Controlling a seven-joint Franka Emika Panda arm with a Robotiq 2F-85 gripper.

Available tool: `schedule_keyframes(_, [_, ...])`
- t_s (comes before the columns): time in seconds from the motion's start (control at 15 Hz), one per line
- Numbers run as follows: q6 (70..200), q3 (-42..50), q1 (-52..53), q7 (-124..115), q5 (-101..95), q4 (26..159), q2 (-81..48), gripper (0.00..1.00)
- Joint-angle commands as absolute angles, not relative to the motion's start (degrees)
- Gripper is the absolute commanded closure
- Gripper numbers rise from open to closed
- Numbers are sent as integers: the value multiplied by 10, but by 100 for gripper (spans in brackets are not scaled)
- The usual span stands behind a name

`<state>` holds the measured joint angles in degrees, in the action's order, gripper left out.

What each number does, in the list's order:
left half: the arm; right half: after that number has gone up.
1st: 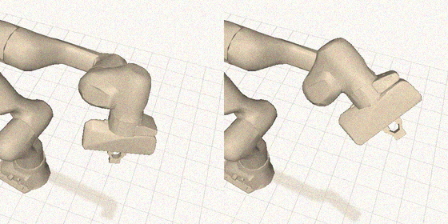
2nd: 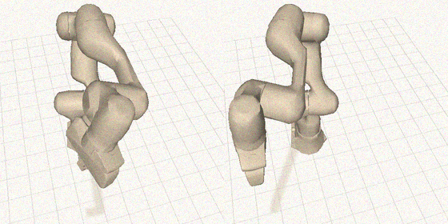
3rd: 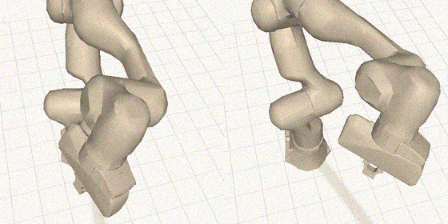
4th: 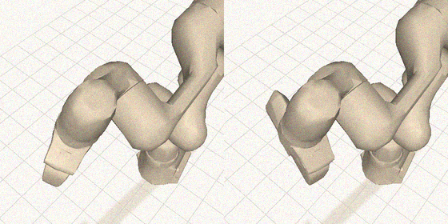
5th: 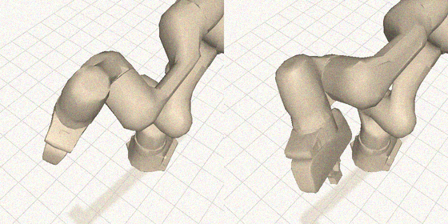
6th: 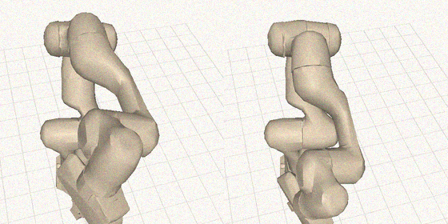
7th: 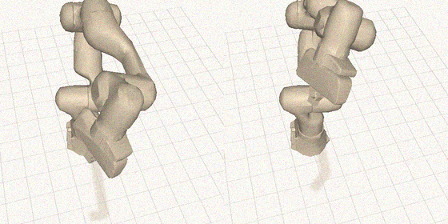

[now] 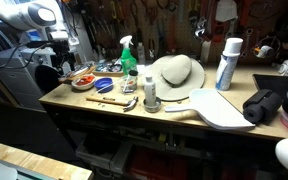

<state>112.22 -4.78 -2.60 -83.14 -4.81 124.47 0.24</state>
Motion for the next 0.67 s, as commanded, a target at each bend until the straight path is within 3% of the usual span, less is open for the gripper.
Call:
schedule_keyframes(0.0, [1190,-28,-16,-846,10,1254,-8,0])
schedule_keyframes(0.27, [1280,-16,-15,-843,28,1263,-26,0])
schedule_keyframes(0.6, [1303,-5,-10,-840,-12,1275,-51,0])
